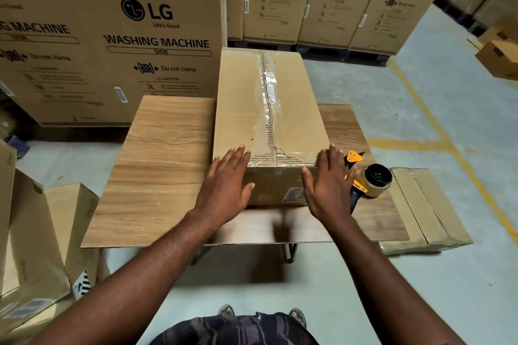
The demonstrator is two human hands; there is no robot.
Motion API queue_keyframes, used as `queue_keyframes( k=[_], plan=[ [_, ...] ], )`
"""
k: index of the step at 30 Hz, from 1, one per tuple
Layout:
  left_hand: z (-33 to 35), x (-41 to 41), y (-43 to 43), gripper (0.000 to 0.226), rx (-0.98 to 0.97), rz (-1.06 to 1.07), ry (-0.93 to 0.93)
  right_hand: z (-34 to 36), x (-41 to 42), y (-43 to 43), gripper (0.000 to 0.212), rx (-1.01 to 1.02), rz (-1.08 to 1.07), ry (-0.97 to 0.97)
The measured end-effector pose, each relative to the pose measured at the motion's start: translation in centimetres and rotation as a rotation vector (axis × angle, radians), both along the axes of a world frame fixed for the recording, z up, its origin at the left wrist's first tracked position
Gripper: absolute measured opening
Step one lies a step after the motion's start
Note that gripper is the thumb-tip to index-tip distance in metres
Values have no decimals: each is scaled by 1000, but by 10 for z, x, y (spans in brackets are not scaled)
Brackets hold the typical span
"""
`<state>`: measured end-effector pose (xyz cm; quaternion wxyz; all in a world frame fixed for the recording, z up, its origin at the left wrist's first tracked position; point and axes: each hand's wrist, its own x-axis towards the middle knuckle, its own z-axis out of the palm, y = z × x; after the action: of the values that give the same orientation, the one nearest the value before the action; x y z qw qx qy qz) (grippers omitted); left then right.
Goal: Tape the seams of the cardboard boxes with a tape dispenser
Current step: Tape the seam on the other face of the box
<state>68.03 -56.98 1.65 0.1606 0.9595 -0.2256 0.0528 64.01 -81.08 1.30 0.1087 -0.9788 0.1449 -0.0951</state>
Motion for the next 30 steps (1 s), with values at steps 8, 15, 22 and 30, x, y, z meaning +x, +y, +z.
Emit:
queue_keyframes(
  k=[8,15,22,30],
  plan=[
    [-2,15,32,63,-148,27,66,1,1,-2,72,48,26,-19],
    [8,44,28,67,-370,193,224,16,47,-25,60,290,-106,22],
    [8,96,5,79,-458,298,350,27,114,-42,47,490,-92,144],
    [16,194,-17,82,-555,413,489,35,216,-60,66,599,-53,235]
  ],
)
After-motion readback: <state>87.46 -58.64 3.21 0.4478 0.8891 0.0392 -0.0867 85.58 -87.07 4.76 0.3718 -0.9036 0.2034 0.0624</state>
